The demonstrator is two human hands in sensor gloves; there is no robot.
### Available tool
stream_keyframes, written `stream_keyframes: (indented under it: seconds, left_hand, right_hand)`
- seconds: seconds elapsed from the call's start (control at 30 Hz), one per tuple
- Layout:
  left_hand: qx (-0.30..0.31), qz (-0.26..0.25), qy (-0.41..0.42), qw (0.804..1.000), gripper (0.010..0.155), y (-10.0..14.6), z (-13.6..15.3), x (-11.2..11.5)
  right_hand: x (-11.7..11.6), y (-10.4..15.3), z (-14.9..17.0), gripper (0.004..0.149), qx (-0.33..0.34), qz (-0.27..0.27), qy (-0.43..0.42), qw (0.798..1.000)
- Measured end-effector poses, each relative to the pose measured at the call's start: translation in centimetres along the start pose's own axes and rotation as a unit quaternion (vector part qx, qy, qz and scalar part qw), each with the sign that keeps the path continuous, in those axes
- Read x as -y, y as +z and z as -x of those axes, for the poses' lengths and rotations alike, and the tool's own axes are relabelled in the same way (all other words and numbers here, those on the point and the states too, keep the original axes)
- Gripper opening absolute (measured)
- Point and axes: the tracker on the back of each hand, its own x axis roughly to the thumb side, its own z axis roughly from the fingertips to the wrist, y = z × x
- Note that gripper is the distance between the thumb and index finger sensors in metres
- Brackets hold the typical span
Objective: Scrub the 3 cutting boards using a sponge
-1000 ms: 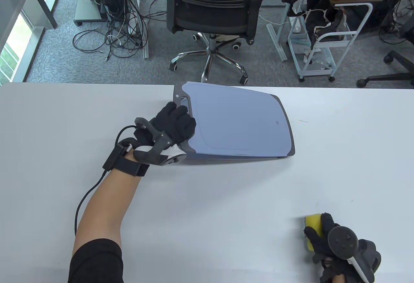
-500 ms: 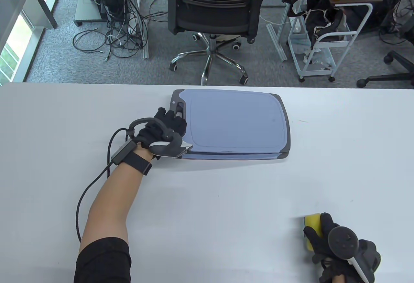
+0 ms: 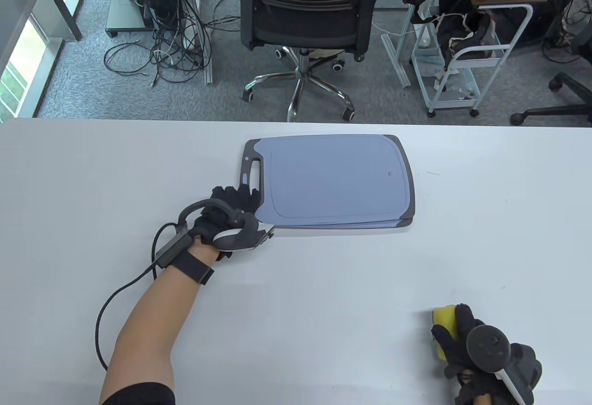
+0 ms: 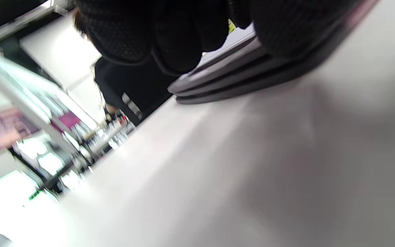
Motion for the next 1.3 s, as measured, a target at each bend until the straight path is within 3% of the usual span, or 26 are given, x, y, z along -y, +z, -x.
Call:
stream_keyframes:
  seconds: [0.1, 0.37, 0.57, 0.7, 0.8, 0.97, 1.17, 1.3]
  left_hand:
    - [-0.012, -0.010, 0.082, 0.997, 0.080, 3.3, -0.9, -1.4]
    - [-0.002, -0.022, 0.269, 0.963, 0.087, 10.9, -4.3, -5.0]
    - [0.004, -0.029, 0.339, 0.940, 0.090, 15.0, -5.3, -5.0]
    - [-0.003, -0.027, 0.398, 0.917, 0.087, 16.4, -5.2, -3.4]
    - [-0.016, -0.031, 0.381, 0.924, 0.087, 16.8, -4.3, -3.4]
    - [-0.019, -0.031, 0.414, 0.910, 0.086, 16.7, -3.3, -2.7]
    - [-0.019, -0.039, 0.412, 0.910, 0.086, 16.8, -3.0, -2.4]
    - [-0.019, -0.046, 0.416, 0.908, 0.086, 16.8, -3.0, -2.3]
  right_hand:
    - [-0.1, 0.1, -0.1, 0.078, 0.000, -0.002, 0.005, 1.000]
    - [-0.5, 0.6, -0.9, 0.078, 0.007, 0.009, 0.020, 1.000]
    - [-0.6, 0.3, -1.4, 0.078, -0.004, 0.020, 0.044, 0.999]
    - [-0.2, -1.4, -3.4, 0.077, -0.001, 0.017, 0.101, 0.995]
    - [-0.1, -3.5, -5.4, 0.077, -0.001, 0.018, 0.113, 0.993]
    - [0.3, -8.5, -8.6, 0.077, -0.019, 0.006, 0.163, 0.986]
    - [-0.5, -12.9, -10.3, 0.078, -0.044, -0.020, 0.189, 0.981]
    - [-0.5, -14.6, -10.6, 0.078, -0.052, -0.023, 0.191, 0.980]
